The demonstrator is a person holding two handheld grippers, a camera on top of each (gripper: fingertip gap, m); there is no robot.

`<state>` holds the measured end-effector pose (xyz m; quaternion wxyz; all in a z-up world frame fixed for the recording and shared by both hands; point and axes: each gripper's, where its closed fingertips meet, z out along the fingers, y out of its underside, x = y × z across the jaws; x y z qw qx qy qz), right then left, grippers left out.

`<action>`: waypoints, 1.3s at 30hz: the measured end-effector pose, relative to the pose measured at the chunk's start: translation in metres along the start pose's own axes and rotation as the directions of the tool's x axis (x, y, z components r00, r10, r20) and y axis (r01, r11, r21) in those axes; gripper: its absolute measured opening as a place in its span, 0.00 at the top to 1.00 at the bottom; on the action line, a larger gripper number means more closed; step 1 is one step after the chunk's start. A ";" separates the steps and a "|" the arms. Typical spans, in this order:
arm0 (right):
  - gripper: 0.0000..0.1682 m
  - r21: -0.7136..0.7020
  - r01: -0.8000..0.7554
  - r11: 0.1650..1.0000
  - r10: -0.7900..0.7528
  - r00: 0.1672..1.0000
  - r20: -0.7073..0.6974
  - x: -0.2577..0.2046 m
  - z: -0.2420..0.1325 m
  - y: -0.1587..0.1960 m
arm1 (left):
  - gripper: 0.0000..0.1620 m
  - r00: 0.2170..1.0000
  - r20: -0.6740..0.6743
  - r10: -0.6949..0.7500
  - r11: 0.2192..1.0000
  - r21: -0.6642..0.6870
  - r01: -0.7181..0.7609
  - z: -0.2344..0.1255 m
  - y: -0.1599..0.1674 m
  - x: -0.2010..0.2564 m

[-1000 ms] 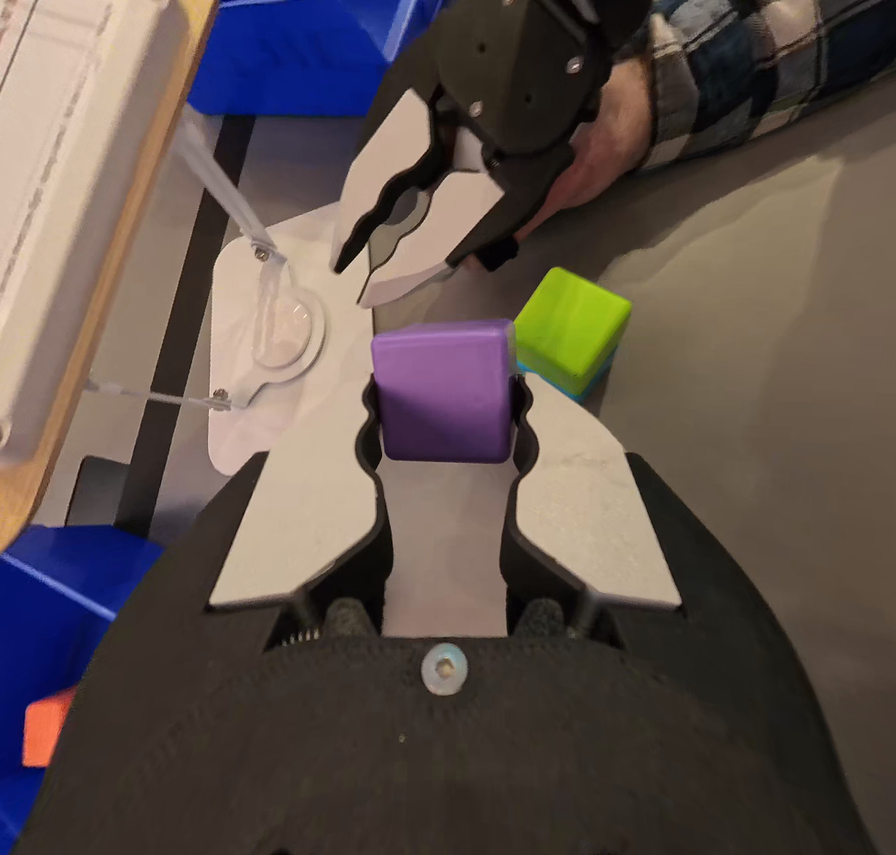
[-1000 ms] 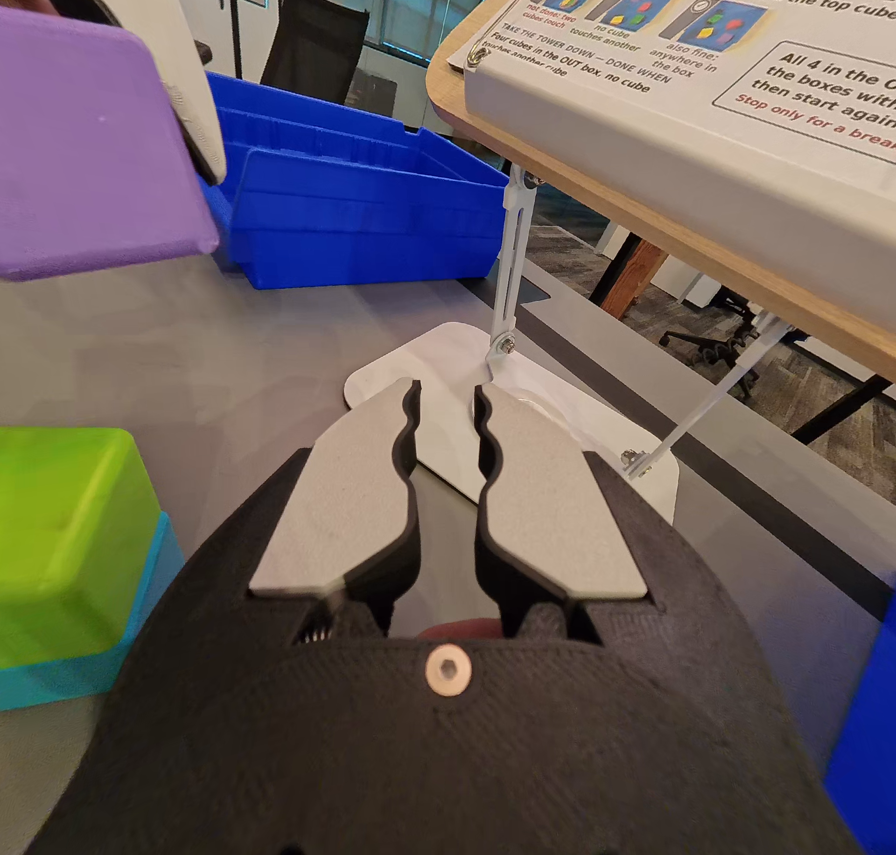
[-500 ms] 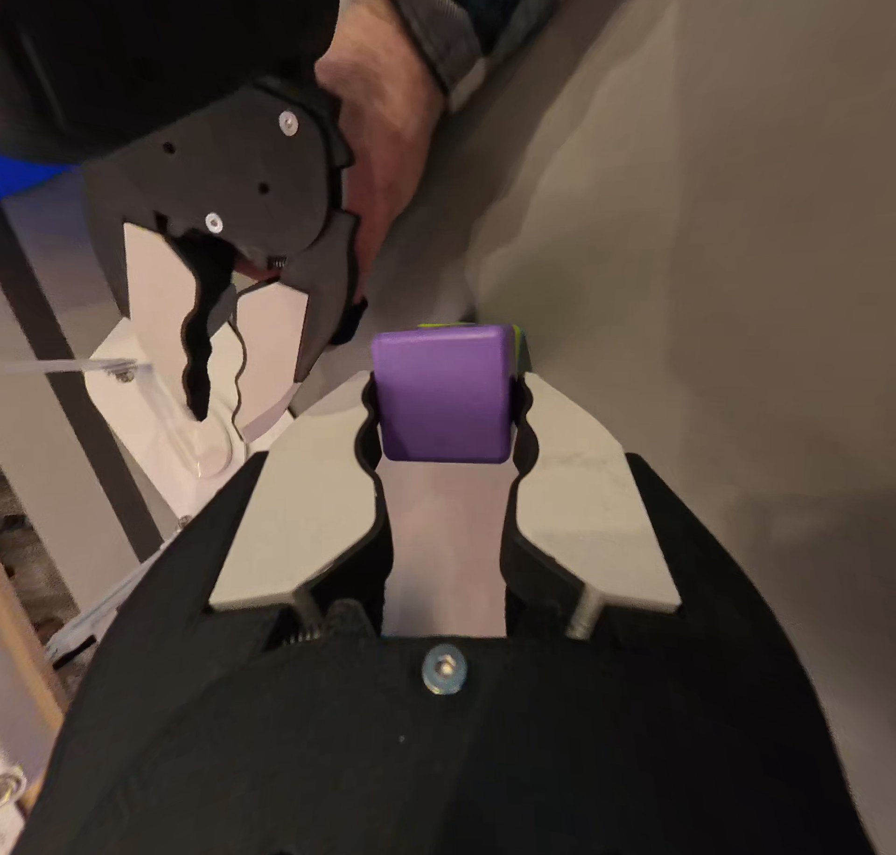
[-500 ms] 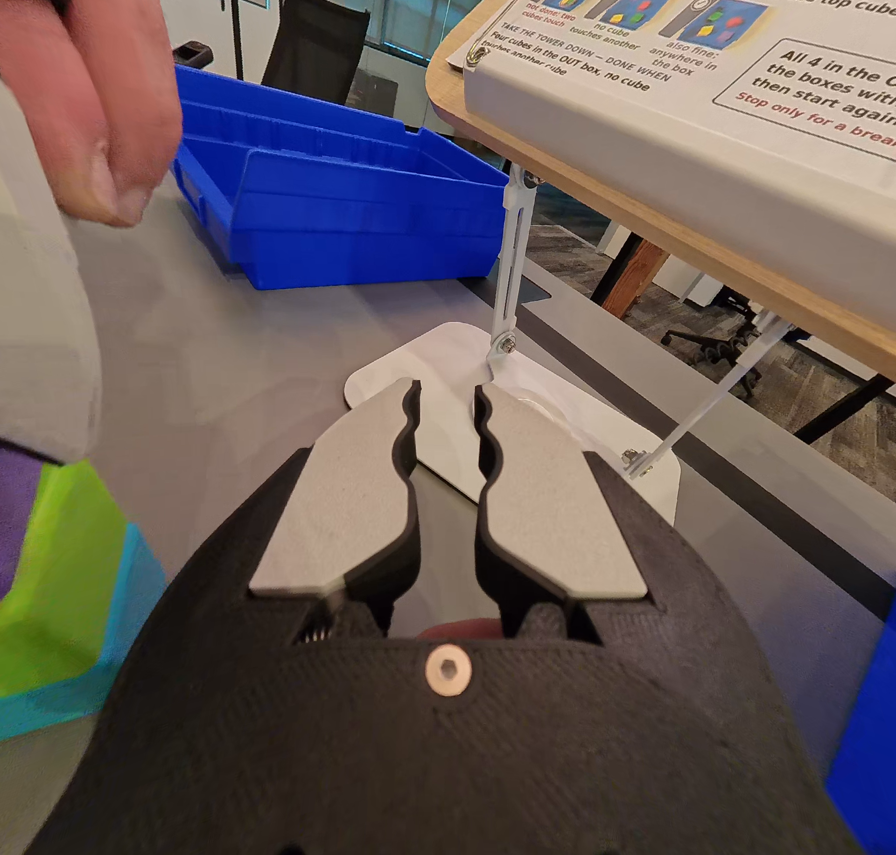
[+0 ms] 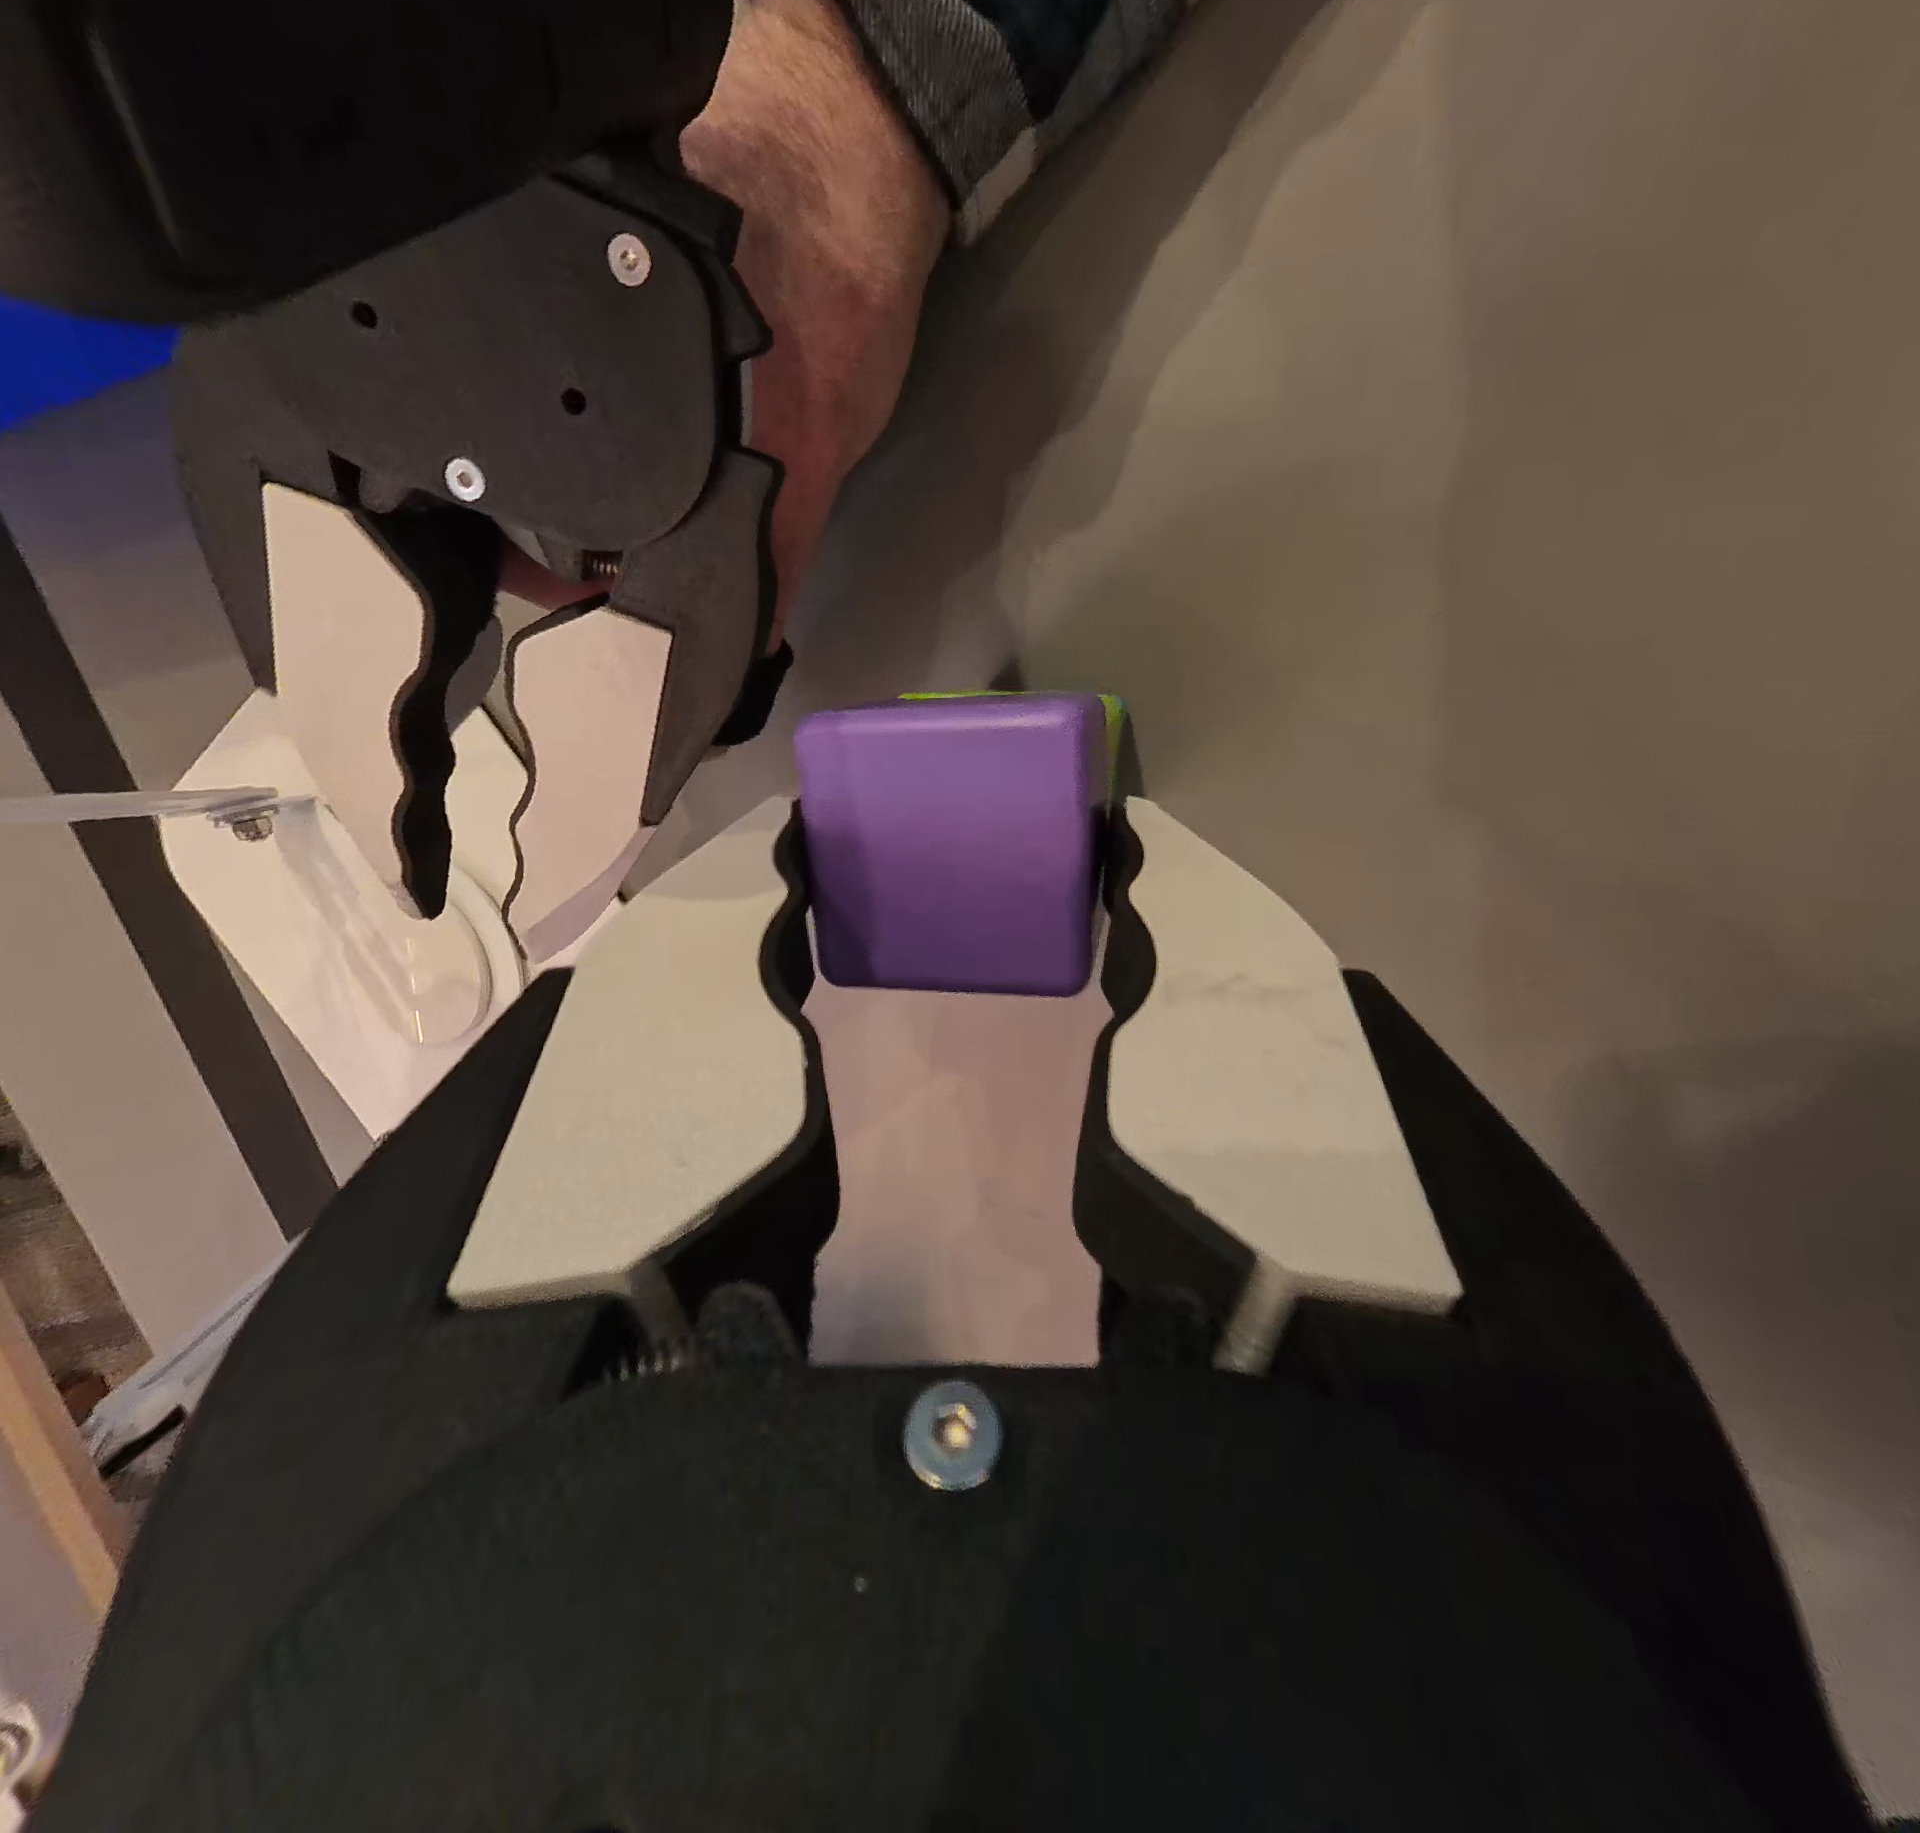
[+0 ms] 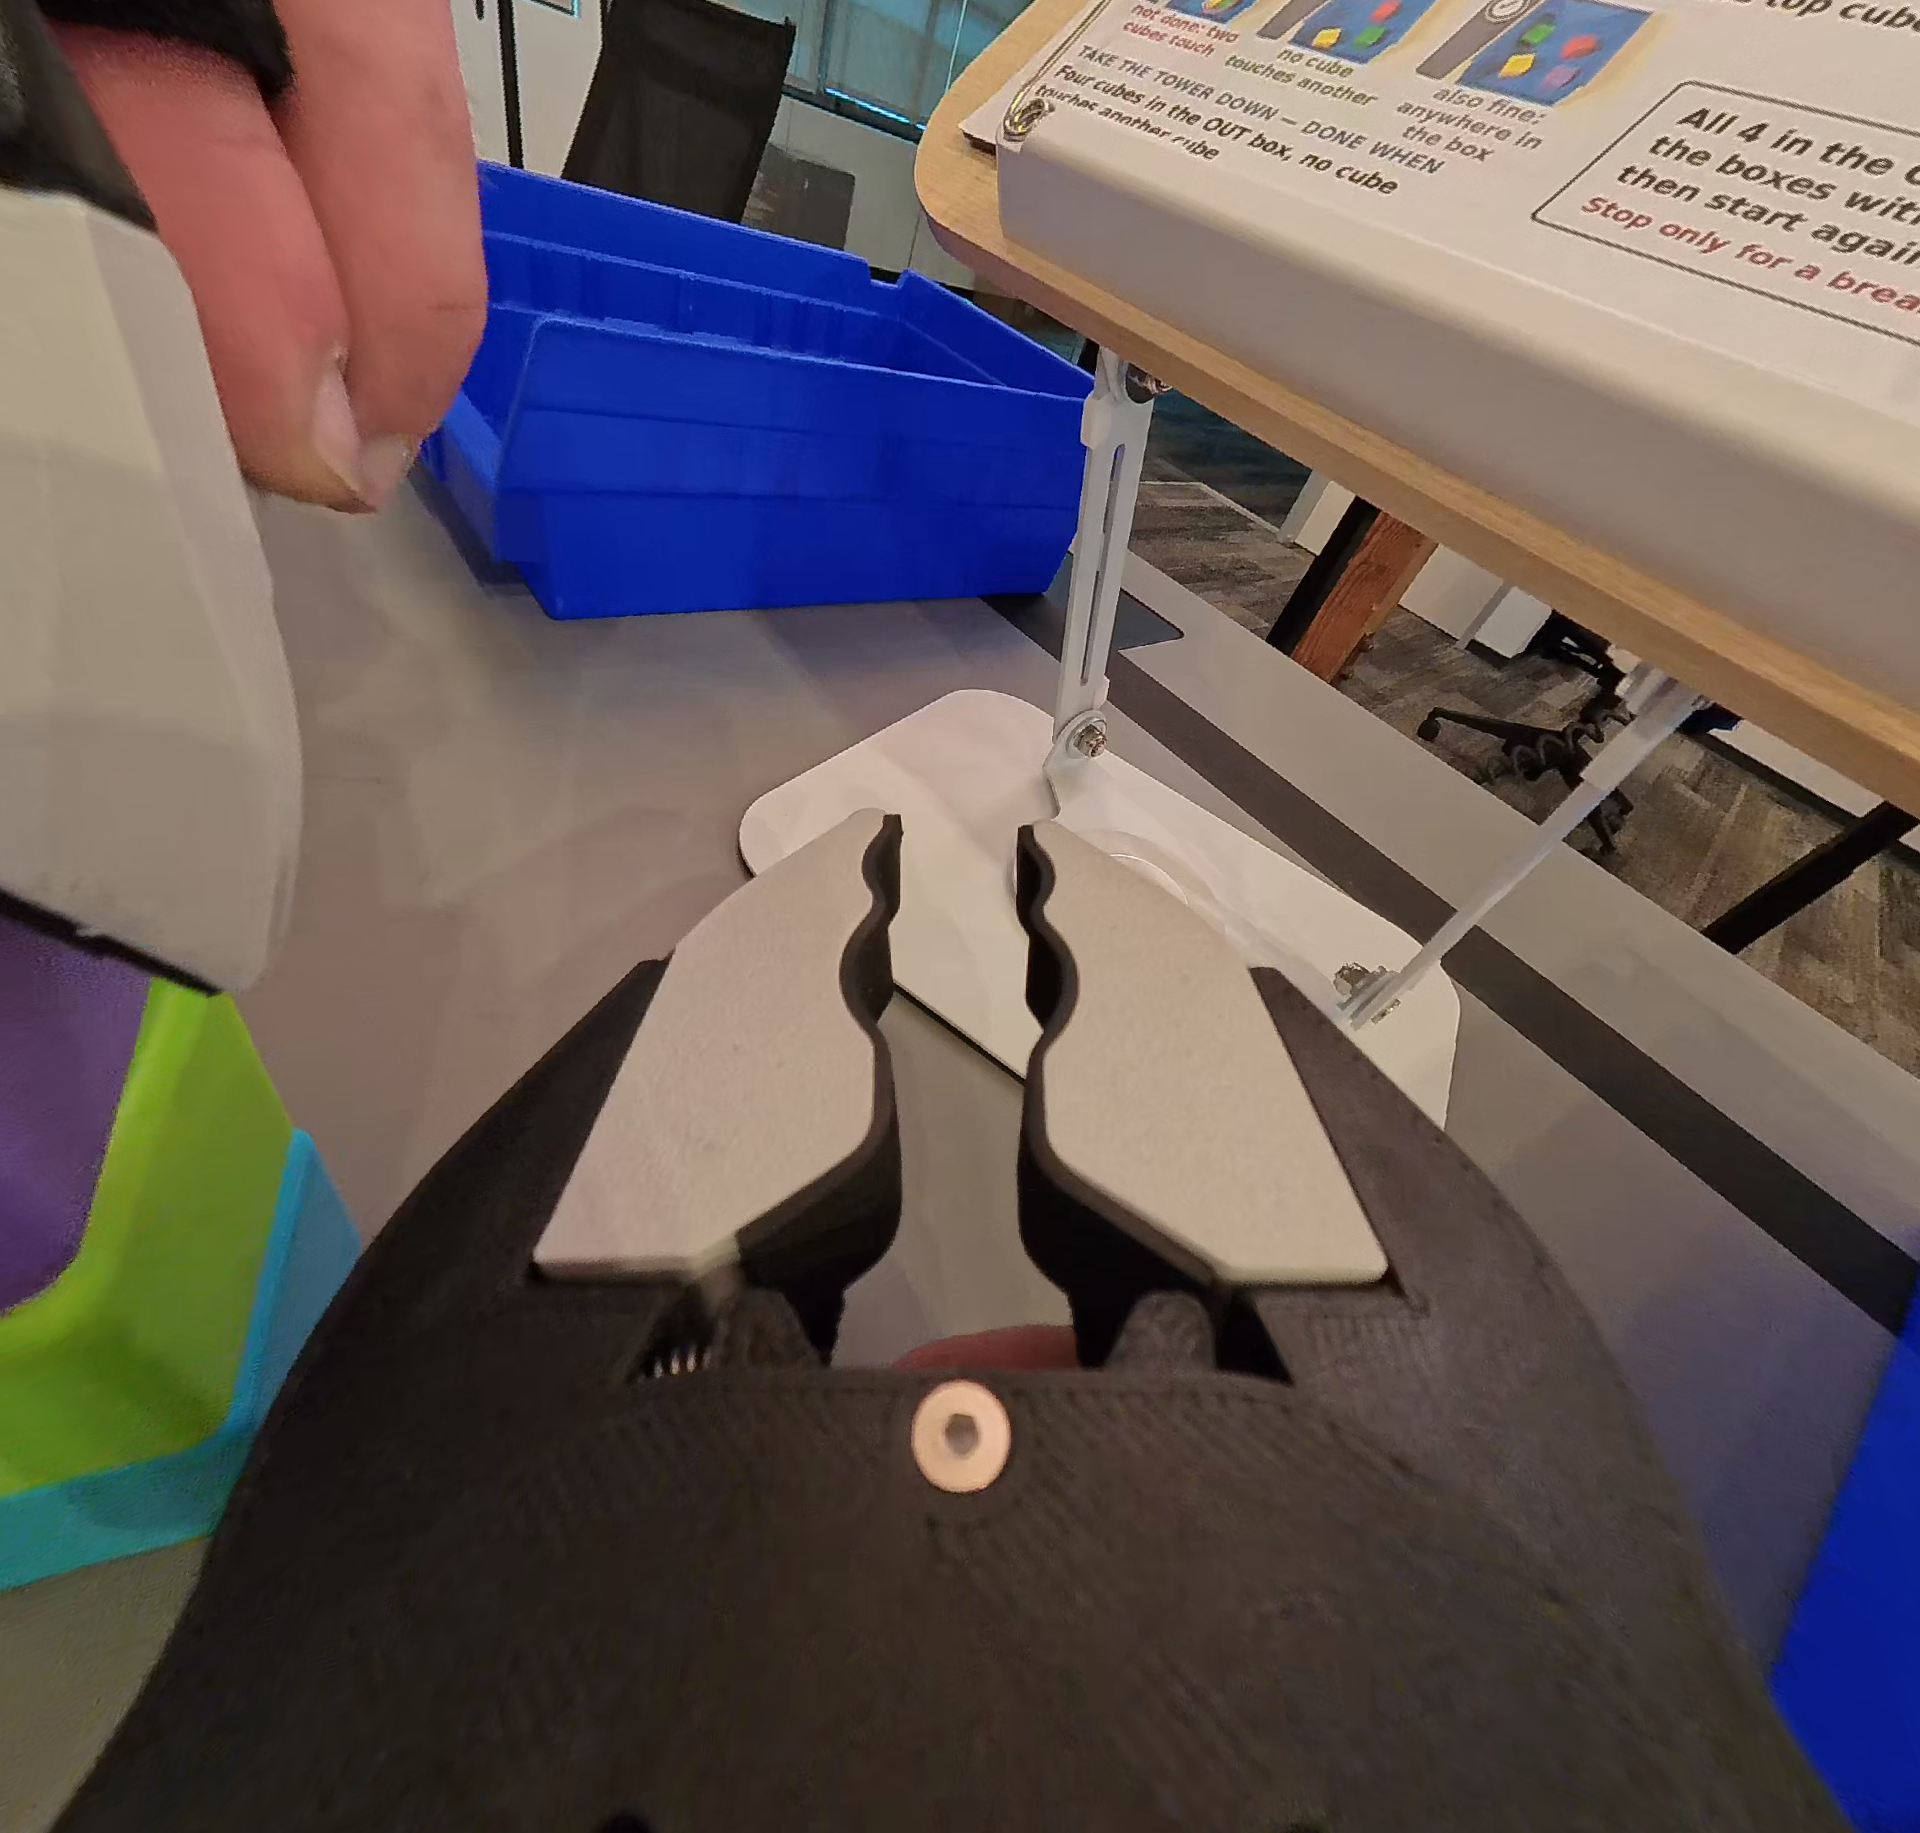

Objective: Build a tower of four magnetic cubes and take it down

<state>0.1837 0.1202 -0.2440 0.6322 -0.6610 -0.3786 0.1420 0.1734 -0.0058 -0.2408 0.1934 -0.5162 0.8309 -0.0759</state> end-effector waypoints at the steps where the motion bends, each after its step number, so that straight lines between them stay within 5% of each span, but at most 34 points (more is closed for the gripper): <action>1: 0.87 0.000 0.001 1.000 -0.001 1.000 0.000 0.000 0.000 0.000 | 0.66 1.000 0.020 -0.009 1.000 0.011 0.008 -0.001 0.001 -0.002; 8: 0.87 0.001 0.000 1.000 0.000 1.000 0.000 0.000 0.000 0.000 | 0.64 0.974 0.194 -0.119 0.990 0.100 0.101 -0.057 0.024 -0.012; 16: 0.87 0.000 0.012 1.000 -0.012 1.000 0.000 -0.001 0.000 0.000 | 0.65 0.832 0.447 -0.328 0.930 -0.003 0.369 -0.133 0.167 -0.090; 20: 0.87 0.000 0.009 1.000 -0.009 1.000 0.002 -0.001 0.000 0.000 | 0.65 0.788 0.492 -0.371 0.872 -0.107 0.477 -0.130 0.258 -0.131; 25: 0.87 0.003 0.000 1.000 0.000 1.000 0.010 -0.001 0.000 0.000 | 0.64 0.806 0.462 -0.371 0.833 -0.219 0.509 -0.106 0.332 -0.165; 32: 0.87 0.006 0.000 1.000 0.000 1.000 0.013 -0.001 -0.001 0.000 | 0.61 0.828 0.388 -0.405 0.749 -0.379 0.543 -0.062 0.405 -0.186; 39: 0.87 0.011 -0.006 1.000 0.006 1.000 0.017 -0.001 -0.002 -0.001 | 0.62 0.870 0.352 -0.346 0.666 -0.561 0.492 -0.043 0.444 -0.198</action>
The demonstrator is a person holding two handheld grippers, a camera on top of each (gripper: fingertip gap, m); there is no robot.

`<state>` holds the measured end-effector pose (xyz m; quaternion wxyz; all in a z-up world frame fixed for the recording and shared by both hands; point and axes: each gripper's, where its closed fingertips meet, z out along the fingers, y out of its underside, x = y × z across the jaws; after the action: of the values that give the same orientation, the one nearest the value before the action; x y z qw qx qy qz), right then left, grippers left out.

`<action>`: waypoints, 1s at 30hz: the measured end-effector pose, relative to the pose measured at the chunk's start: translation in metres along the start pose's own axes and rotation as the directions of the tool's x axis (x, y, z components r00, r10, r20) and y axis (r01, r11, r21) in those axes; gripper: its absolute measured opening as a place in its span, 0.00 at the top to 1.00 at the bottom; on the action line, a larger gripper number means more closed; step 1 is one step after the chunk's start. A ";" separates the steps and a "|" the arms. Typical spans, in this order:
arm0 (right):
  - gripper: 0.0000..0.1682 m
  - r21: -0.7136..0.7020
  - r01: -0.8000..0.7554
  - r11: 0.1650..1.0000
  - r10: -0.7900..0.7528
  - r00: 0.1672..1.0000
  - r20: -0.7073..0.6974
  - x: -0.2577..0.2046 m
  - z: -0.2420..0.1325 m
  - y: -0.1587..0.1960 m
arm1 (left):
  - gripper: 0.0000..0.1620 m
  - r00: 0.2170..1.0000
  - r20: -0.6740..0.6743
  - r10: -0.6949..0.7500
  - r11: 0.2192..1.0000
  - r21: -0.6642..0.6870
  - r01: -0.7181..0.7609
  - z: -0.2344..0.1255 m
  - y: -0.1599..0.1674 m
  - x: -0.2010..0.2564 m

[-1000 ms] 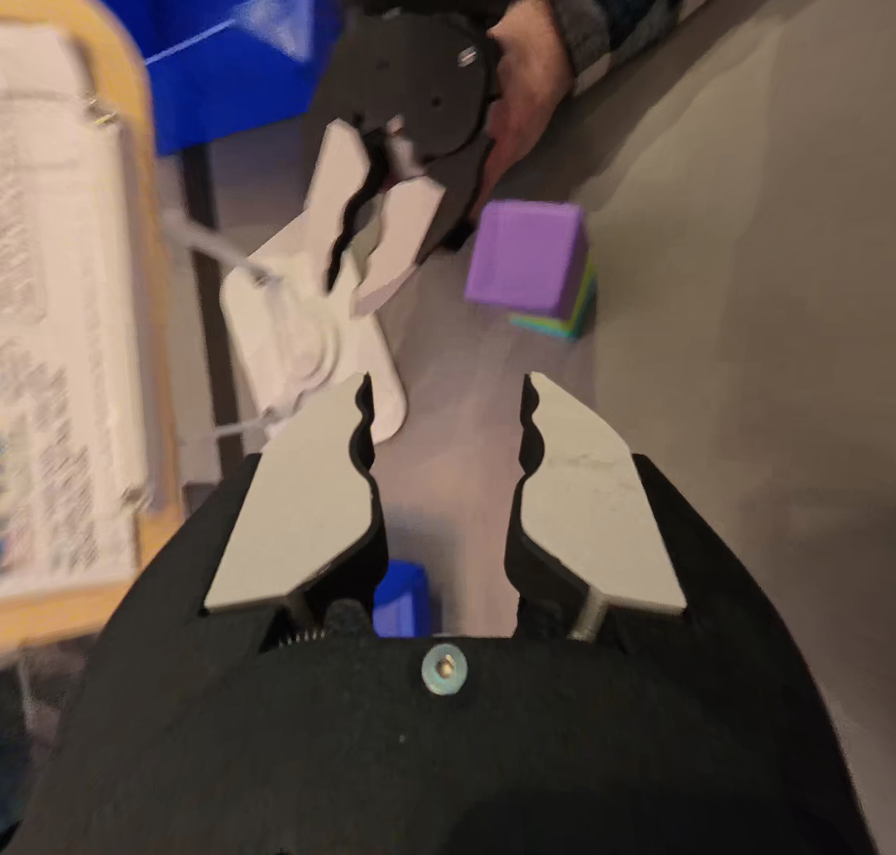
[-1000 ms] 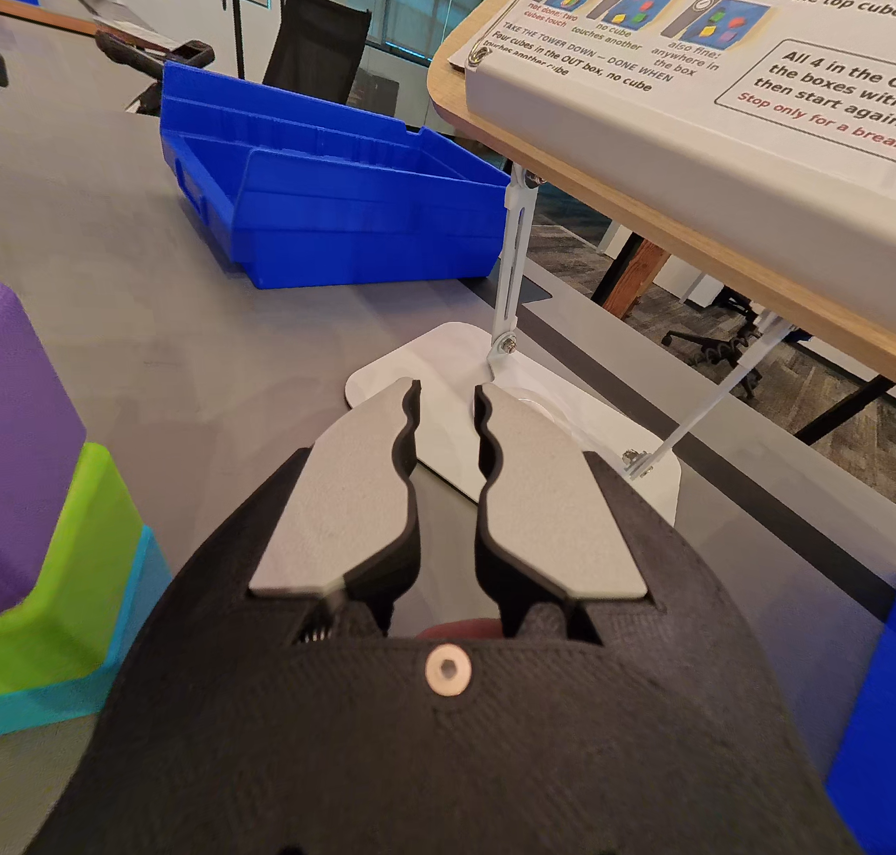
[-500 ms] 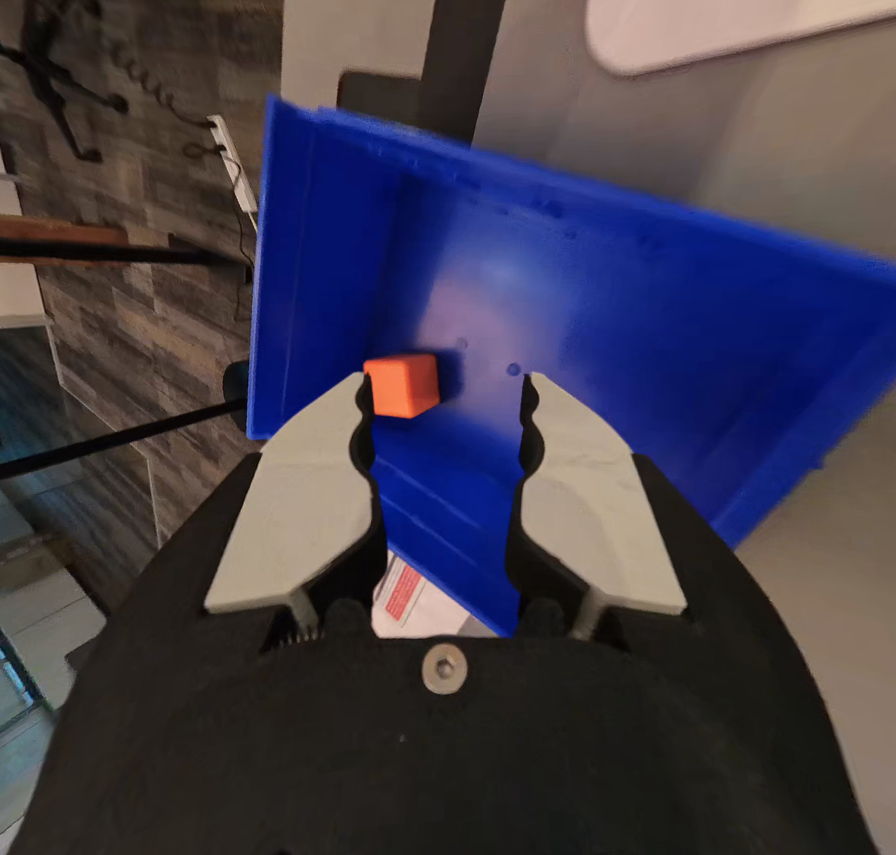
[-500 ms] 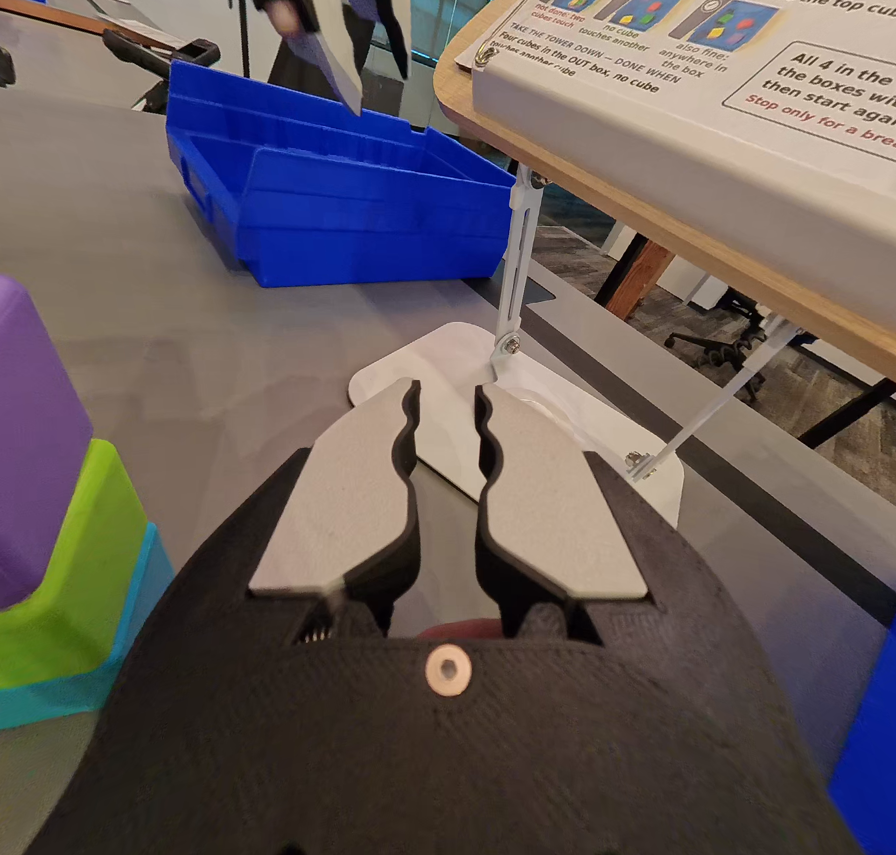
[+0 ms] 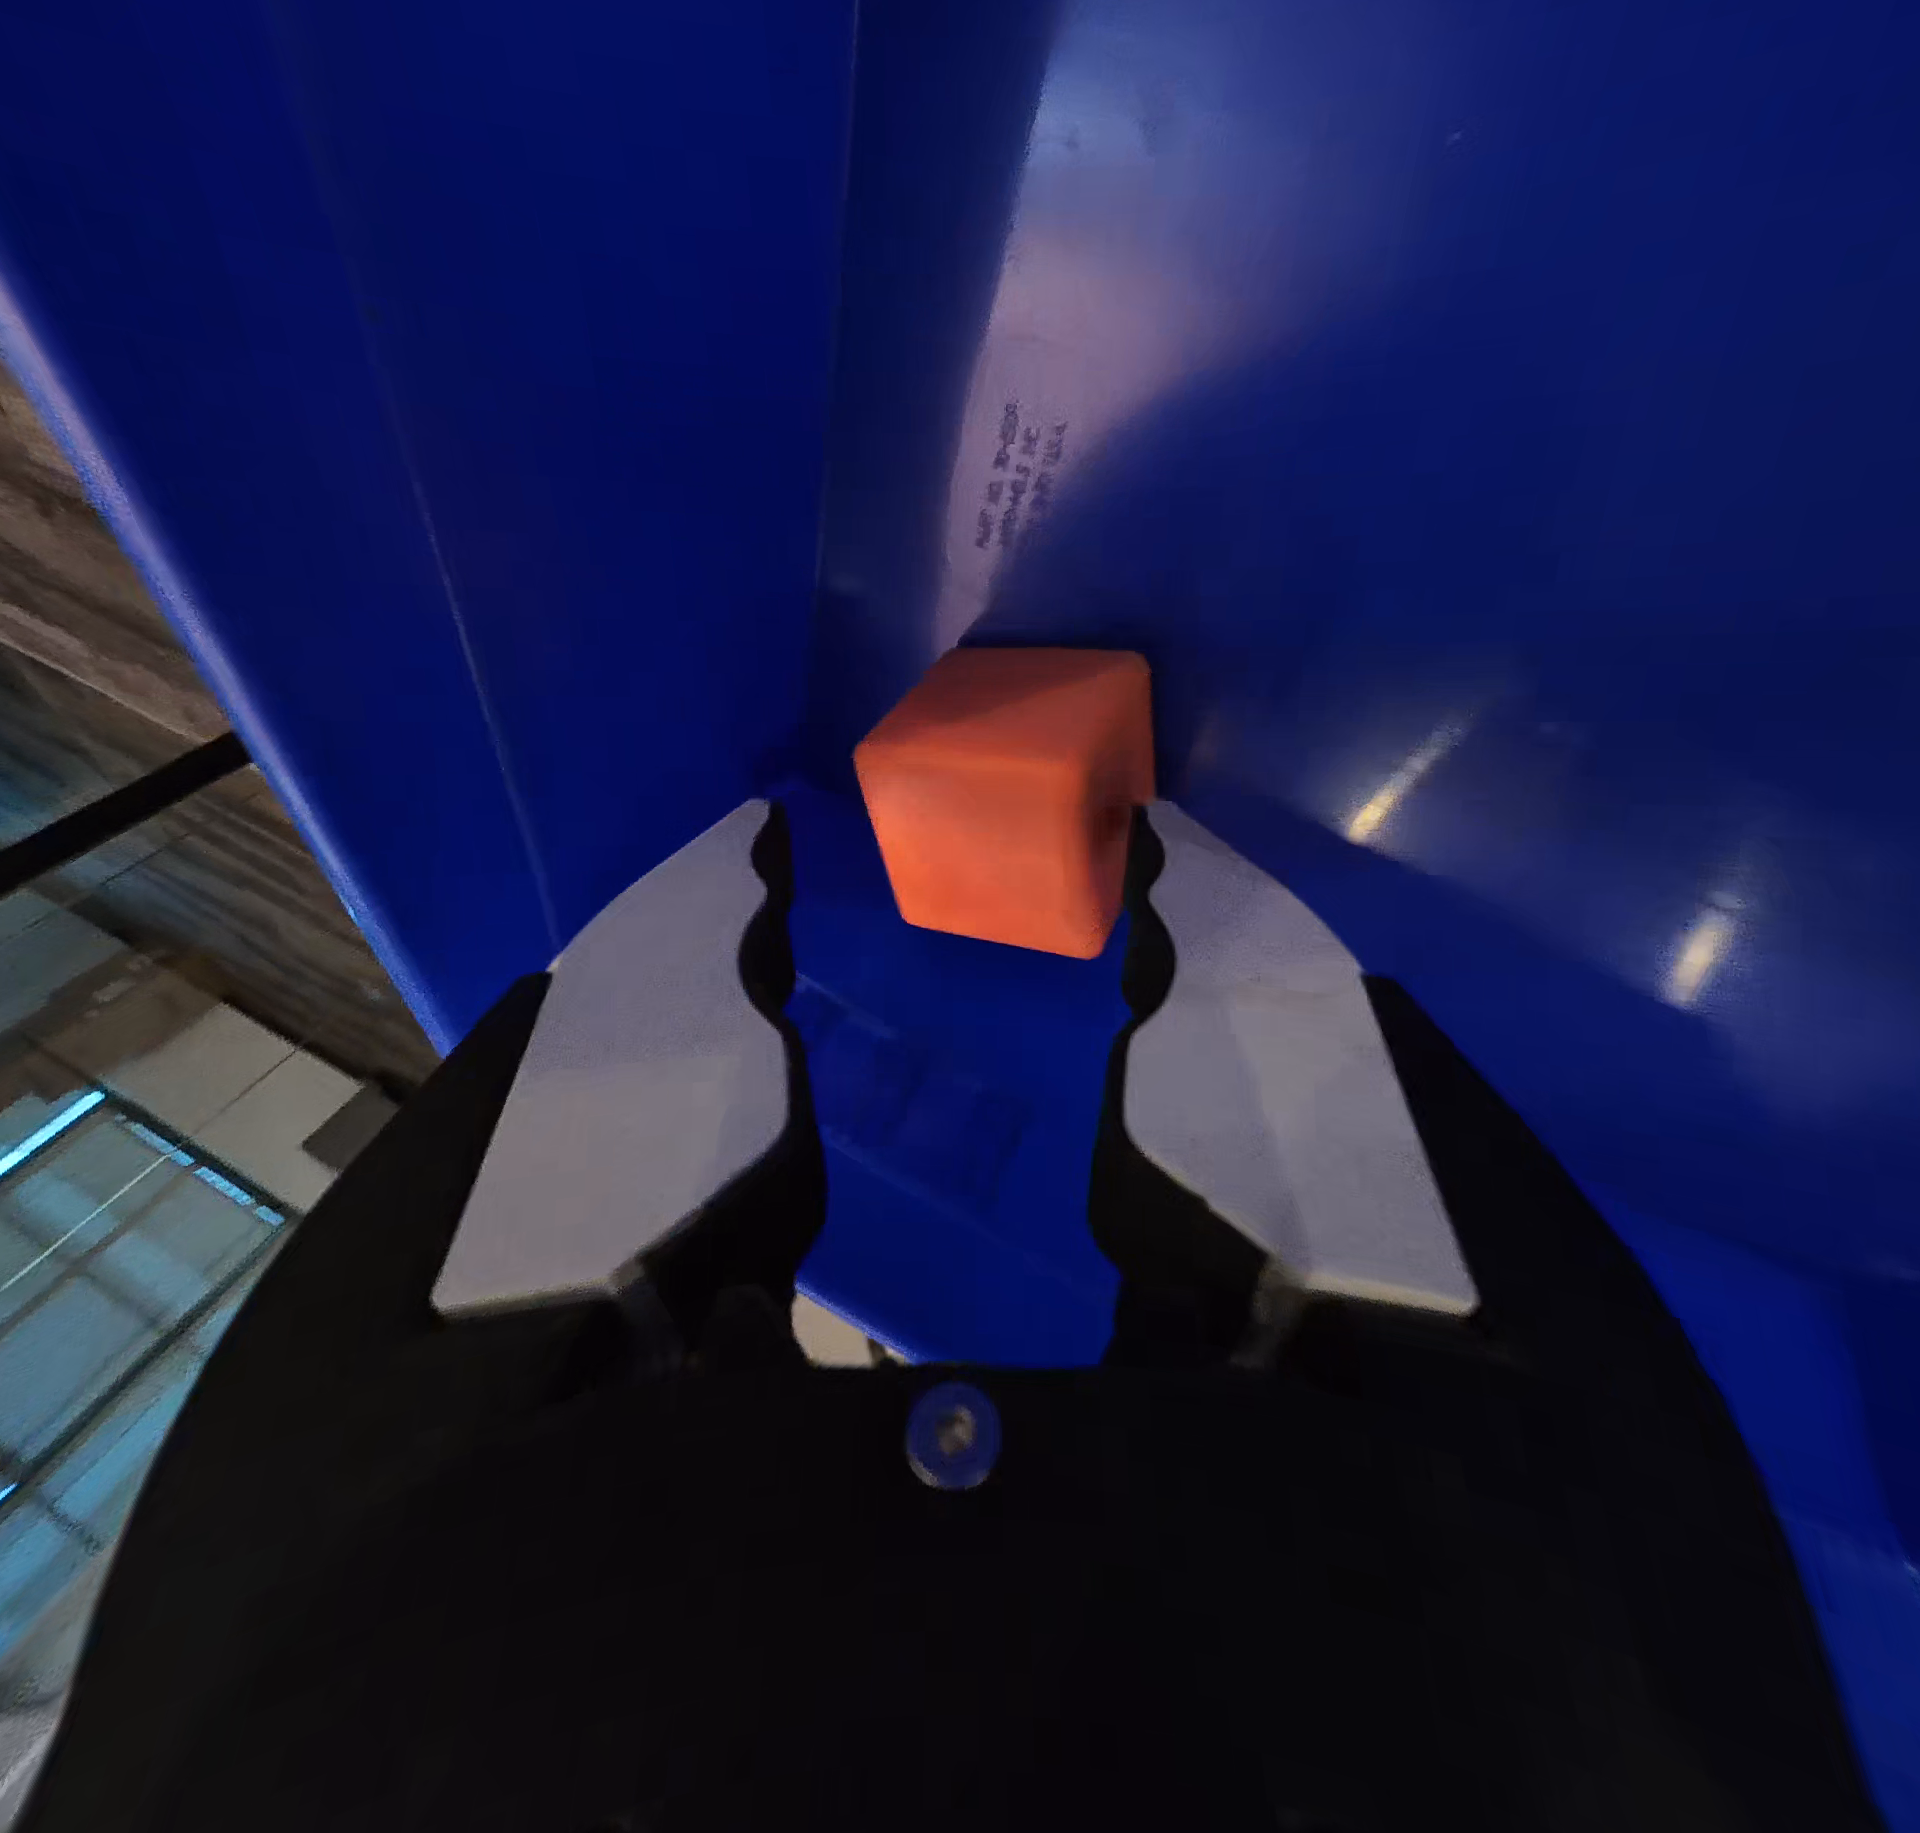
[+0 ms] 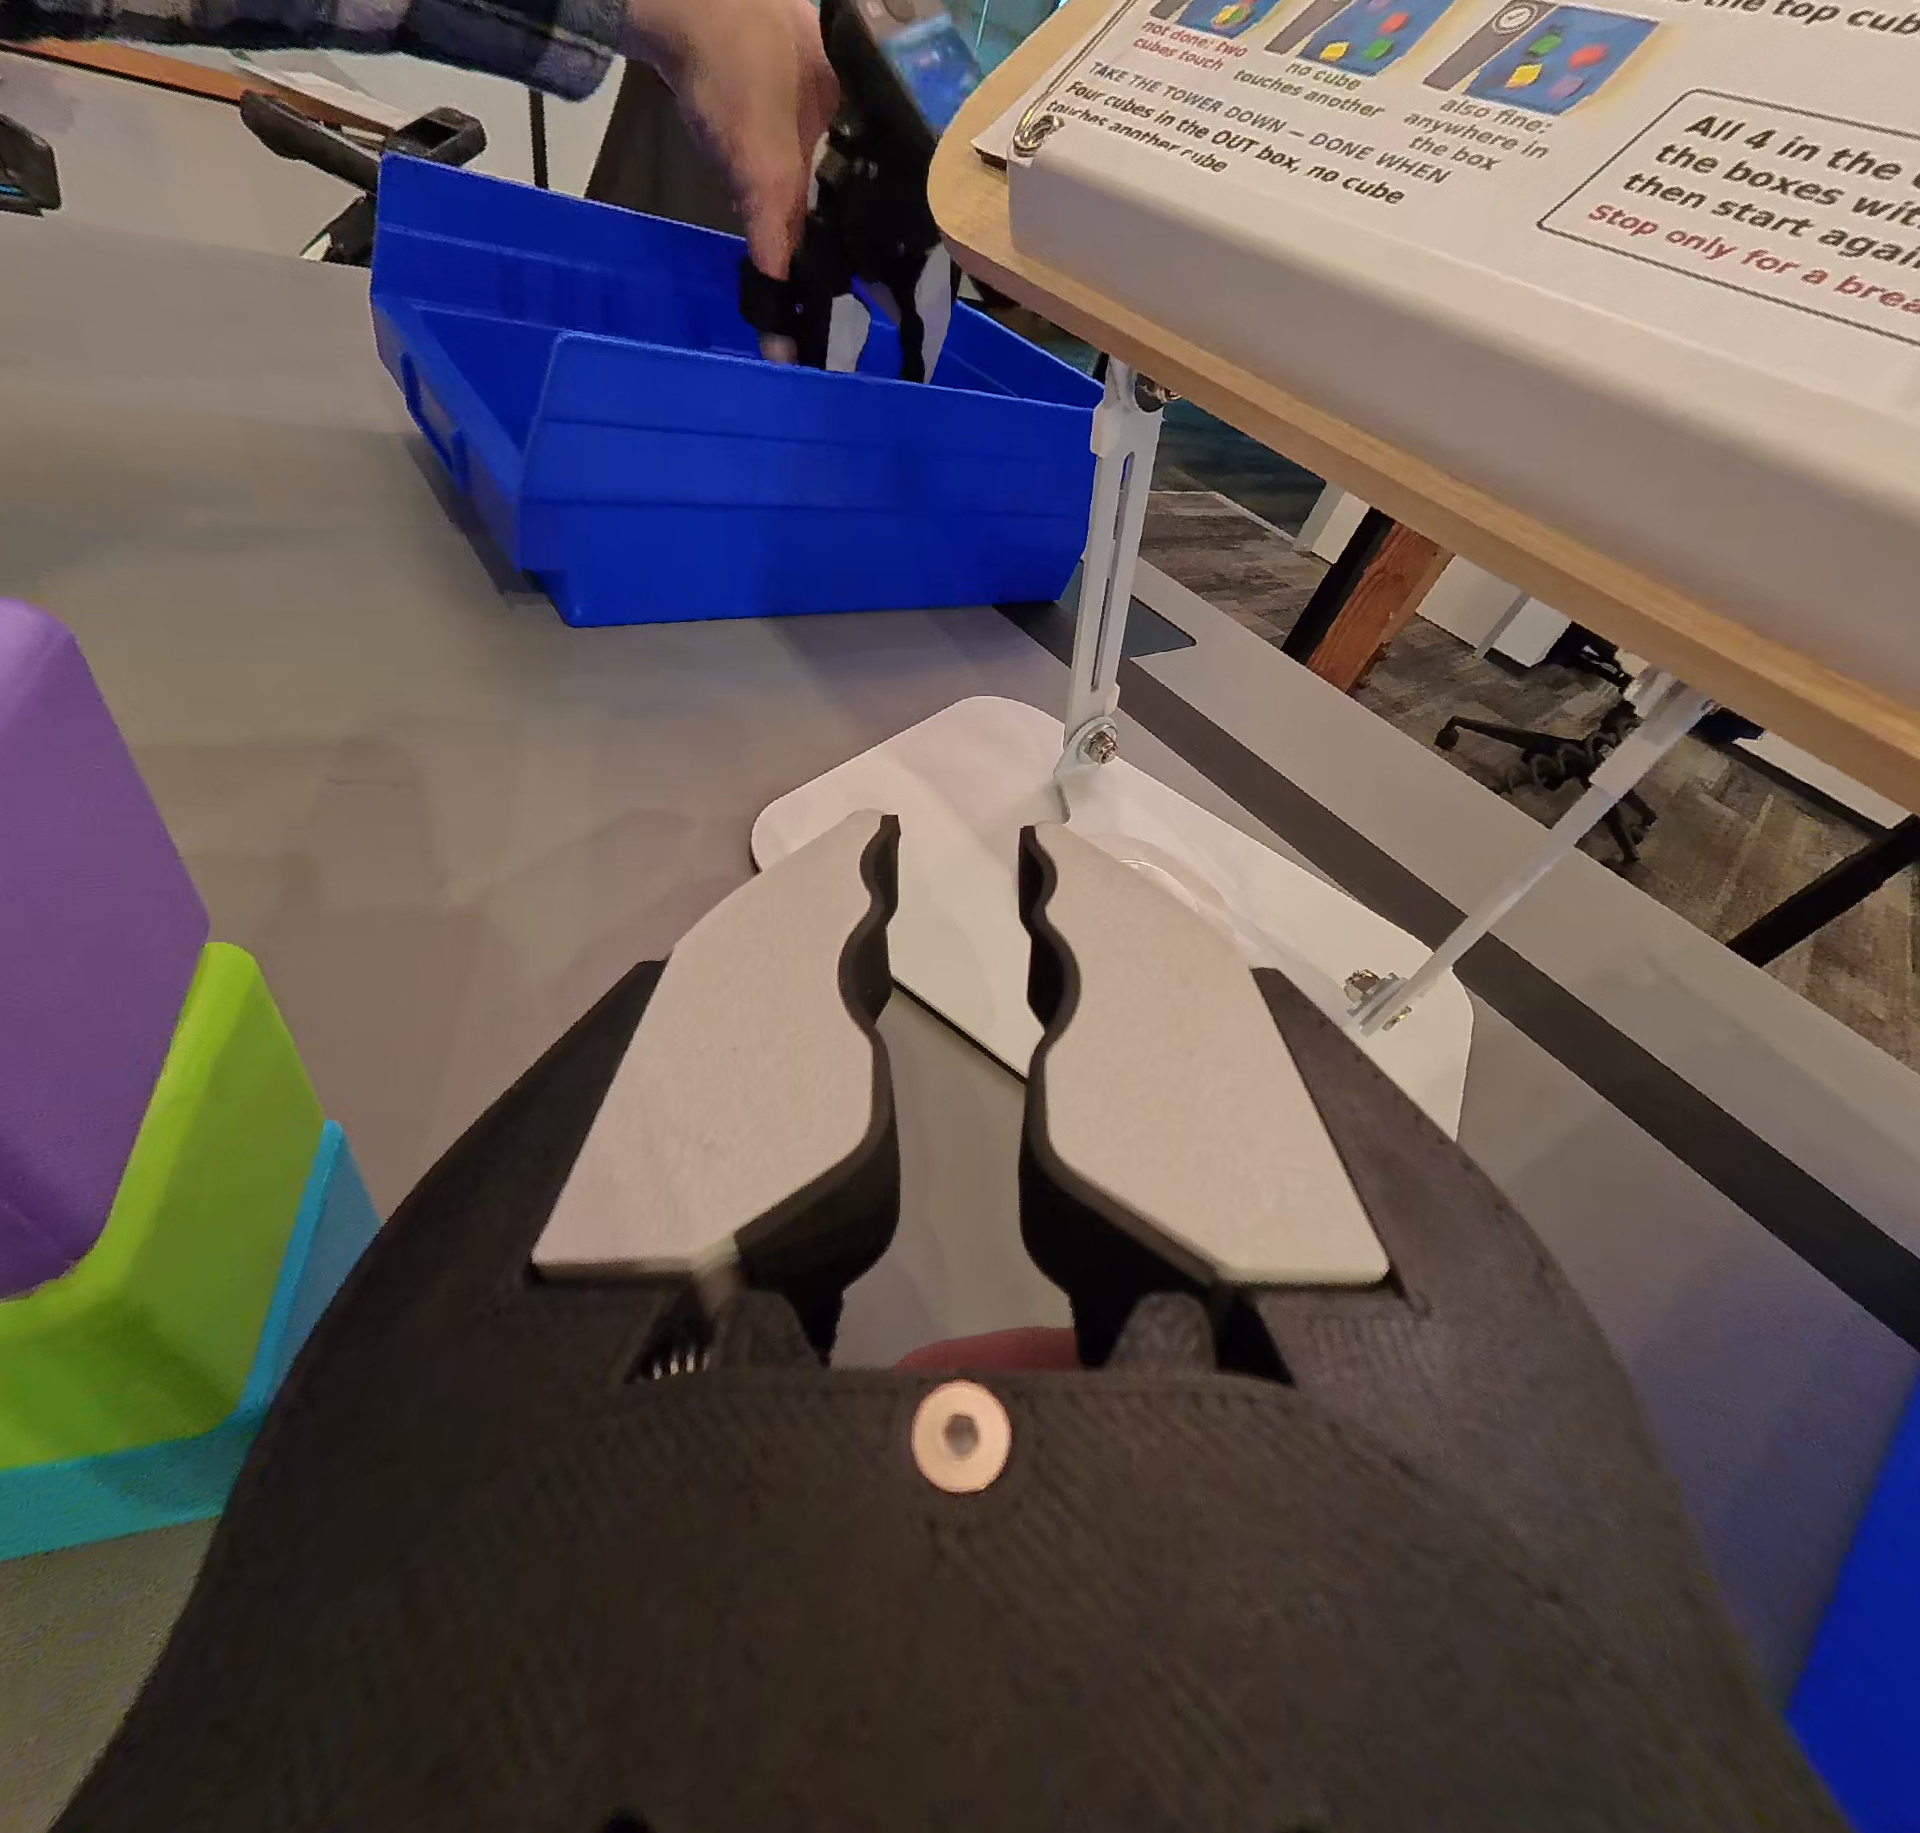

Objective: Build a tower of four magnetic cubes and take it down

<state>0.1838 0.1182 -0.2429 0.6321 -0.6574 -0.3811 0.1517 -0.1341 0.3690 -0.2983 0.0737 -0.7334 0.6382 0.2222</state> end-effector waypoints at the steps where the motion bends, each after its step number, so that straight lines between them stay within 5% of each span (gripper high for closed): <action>1: 0.87 0.001 0.000 1.000 0.000 1.000 0.000 0.000 0.000 0.000 | 0.62 1.000 -0.003 0.010 1.000 -0.022 -0.010 0.004 0.001 -0.001; 15: 0.87 0.016 0.000 1.000 0.000 1.000 0.013 -0.002 -0.002 -0.002 | 0.66 0.989 -0.132 -0.070 0.996 -0.070 0.061 0.015 0.010 0.014; 22: 0.87 0.014 -0.006 1.000 0.006 1.000 0.014 -0.001 -0.001 -0.002 | 0.66 0.981 -0.036 -0.189 0.965 0.180 0.193 -0.067 0.010 0.042; 30: 0.87 0.011 0.003 1.000 -0.004 1.000 0.010 -0.002 -0.001 -0.001 | 0.67 0.963 -0.014 -0.268 0.848 0.470 0.243 -0.163 -0.004 0.140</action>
<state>0.1826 0.1164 -0.2421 0.6340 -0.6526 -0.3845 0.1559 -0.0805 0.1795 -0.2128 0.2939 -0.7662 0.5673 0.0689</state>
